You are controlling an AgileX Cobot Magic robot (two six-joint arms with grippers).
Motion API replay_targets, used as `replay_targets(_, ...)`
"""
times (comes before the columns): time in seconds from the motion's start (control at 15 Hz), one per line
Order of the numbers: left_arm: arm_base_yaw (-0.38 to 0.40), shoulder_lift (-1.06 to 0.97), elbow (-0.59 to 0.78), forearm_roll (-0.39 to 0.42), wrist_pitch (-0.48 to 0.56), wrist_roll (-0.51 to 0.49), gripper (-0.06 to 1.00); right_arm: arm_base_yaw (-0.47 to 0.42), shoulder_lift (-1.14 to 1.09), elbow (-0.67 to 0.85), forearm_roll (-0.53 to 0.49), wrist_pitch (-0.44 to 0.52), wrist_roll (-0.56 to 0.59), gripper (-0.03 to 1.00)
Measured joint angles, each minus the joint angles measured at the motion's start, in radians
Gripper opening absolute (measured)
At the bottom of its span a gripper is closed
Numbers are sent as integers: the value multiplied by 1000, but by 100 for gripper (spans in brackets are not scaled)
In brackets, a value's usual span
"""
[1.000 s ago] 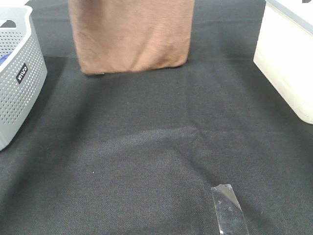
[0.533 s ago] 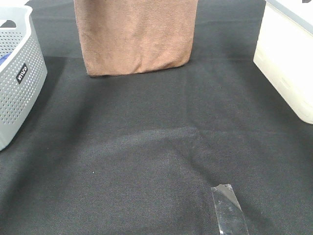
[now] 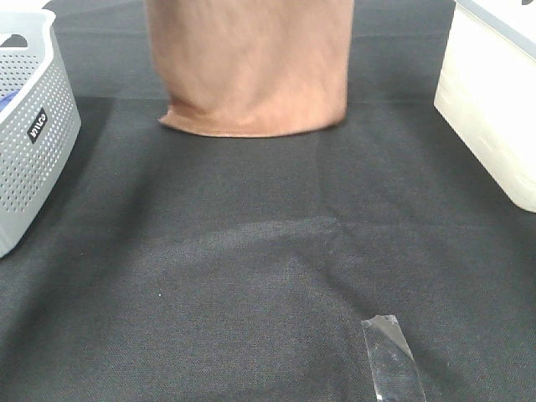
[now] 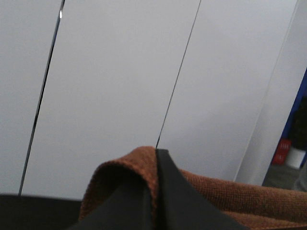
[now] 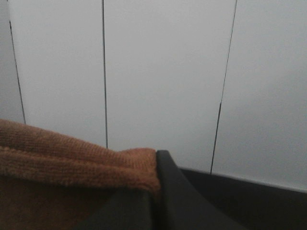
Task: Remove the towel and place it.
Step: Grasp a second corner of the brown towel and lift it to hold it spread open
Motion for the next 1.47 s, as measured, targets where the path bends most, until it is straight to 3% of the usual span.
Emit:
replay_targets(0.33, -2, -112, 0, -5, 605, 15, 0, -1, -64, 0, 74, 471, 2, 0)
replay_targets(0.53, -14, -186, 0, -22, 978, 109, 0, -1, -123, 0, 96, 783, -1, 0)
replay_targets(0.6, -14, -186, 0, -22, 978, 109, 0, -1, -123, 0, 96, 783, -1, 0)
replay_targets(0.67, -25, -198, 0, -22, 1106, 125, 0, -1, -154, -6, 104, 895, -8, 0)
replay_targets(0.8, -32, -207, 0, -19, 1159, 130, 0, -1, -168, -8, 112, 975, -18, 0)
replay_targets(0.93, -42, -227, 7, -23, 1167, 133, 0, -1, -199, 16, 118, 981, -28, 0)
replay_targets(1.2, -71, -339, 170, -23, 1168, 112, 0, -1, -329, 194, 122, 981, -33, 0)
replay_targets(1.47, -148, -572, 536, 45, 1169, 50, 0, -1, -535, 536, 183, 984, -33, 0)
